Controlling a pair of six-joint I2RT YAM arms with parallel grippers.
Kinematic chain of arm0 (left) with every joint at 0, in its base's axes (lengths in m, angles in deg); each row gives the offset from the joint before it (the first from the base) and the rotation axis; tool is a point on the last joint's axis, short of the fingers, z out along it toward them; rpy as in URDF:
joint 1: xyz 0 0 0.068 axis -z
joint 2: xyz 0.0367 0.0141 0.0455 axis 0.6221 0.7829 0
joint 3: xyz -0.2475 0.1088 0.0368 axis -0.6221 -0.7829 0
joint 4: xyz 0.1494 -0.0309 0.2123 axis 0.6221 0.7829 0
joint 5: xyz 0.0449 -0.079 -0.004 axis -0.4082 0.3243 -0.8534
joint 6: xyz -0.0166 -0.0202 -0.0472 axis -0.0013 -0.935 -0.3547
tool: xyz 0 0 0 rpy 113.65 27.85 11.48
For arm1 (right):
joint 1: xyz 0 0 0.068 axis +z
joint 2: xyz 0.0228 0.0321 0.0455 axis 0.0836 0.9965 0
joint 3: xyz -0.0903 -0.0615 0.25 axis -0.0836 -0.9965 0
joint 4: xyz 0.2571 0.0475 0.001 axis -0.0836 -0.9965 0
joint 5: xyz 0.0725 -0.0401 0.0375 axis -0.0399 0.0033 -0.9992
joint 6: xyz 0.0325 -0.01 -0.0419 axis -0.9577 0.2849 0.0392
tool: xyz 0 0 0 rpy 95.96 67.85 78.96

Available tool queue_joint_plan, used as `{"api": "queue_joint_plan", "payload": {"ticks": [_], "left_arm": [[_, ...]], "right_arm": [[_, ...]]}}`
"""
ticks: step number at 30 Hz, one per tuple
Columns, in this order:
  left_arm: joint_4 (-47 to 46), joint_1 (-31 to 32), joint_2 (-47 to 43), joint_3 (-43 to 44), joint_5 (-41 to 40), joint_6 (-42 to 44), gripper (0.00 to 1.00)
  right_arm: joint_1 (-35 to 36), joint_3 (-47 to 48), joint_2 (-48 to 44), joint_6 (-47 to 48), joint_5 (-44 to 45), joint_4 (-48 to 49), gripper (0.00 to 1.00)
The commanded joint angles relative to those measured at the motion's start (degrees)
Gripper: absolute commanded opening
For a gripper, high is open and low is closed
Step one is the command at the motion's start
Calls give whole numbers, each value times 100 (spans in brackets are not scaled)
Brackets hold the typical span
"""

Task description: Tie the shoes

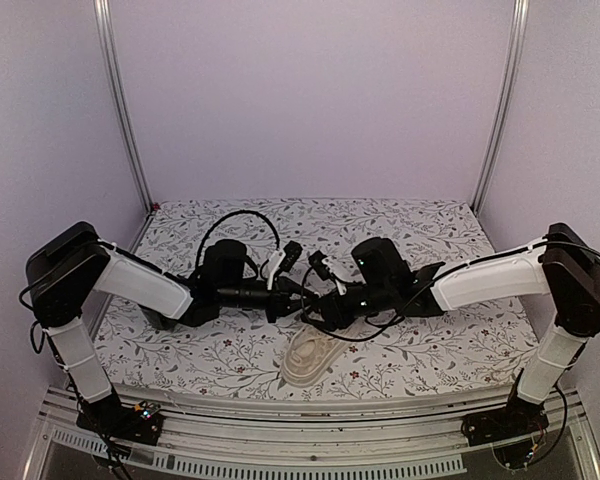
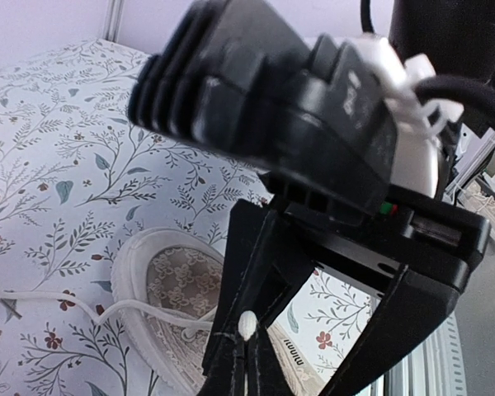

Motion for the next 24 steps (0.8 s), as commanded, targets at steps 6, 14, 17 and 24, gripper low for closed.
{"api": "queue_joint_plan", "payload": {"ticks": [6,14,17,24], "left_arm": [[-172,-36,-170,-15,62,-15,0],[-183,-40,-188,-24,18,-23,0],[-179,-33,-193,-23,7,-60,0],[76,-59,-716,-136,-893,-165,46]], "right_arm": [[223,190,116,-358,940,357,36],[242,-12,-70,-439,1301,358,3],[256,-118,-154,-466,1337,369,2],[270,-417,-347,-478,1394,549,2]]}}
